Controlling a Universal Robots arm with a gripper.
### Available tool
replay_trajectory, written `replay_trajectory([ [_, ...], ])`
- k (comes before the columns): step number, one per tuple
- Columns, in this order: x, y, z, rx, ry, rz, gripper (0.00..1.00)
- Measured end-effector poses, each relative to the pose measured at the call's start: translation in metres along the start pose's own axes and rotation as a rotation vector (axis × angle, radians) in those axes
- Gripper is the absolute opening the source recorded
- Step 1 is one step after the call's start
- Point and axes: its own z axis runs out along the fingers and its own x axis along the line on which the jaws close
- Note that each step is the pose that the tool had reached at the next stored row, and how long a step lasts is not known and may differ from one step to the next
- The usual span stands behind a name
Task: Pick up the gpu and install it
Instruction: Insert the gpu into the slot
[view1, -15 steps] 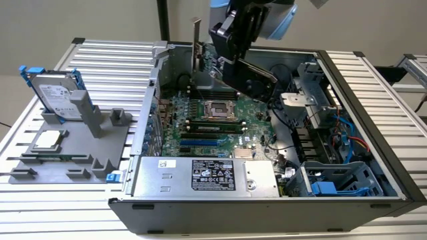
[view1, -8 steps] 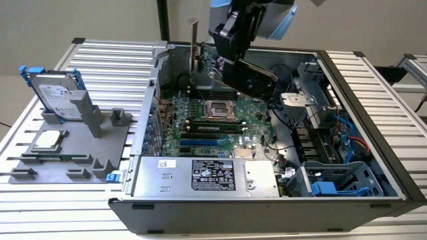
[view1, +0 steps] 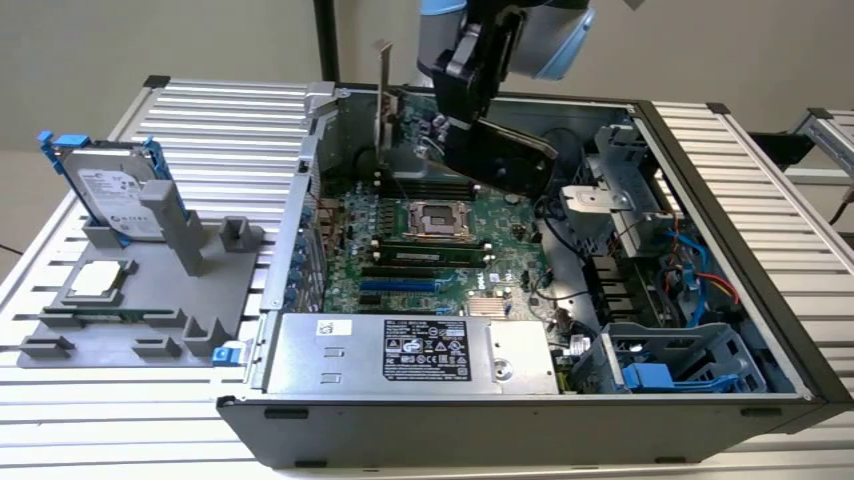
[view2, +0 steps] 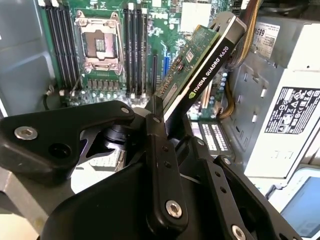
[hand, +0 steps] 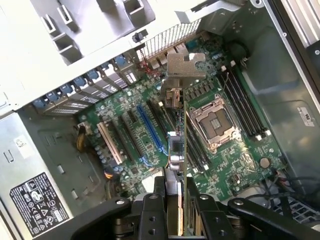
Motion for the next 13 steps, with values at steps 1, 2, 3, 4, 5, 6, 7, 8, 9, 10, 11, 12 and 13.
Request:
replay_trajectory([
  [1, 0.0, 0.0, 0.0, -0.0002, 0.0005, -0.01, 0.0],
  [2, 0.0, 0.0, 0.0, -0.0003, 0.001, -0.02, 0.0],
  [3, 0.0, 0.0, 0.0, -0.0005, 0.0015, -0.03, 0.0],
  [4, 0.0, 0.0, 0.0, -0.0007, 0.002, -0.041, 0.0],
  [5, 0.0, 0.0, 0.0, -0.0009, 0.0025, -0.052, 0.0],
  [6, 0.0, 0.0, 0.0, -0.0011, 0.003, -0.063, 0.0],
  [7, 0.0, 0.0, 0.0, -0.0012, 0.0034, -0.073, 0.0],
  [8, 0.0, 0.0, 0.0, -0.0014, 0.004, -0.084, 0.0],
  [9, 0.0, 0.0, 0.0, -0.0016, 0.0045, -0.095, 0.0],
  [10, 0.0, 0.0, 0.0, -0.0018, 0.005, -0.105, 0.0],
  [11, 0.0, 0.0, 0.0, -0.0019, 0.0055, -0.116, 0.0],
  [12, 0.0, 0.0, 0.0, -0.0021, 0.006, -0.127, 0.0],
  [13, 0.0, 0.0, 0.0, -0.0023, 0.0065, -0.136, 0.0],
])
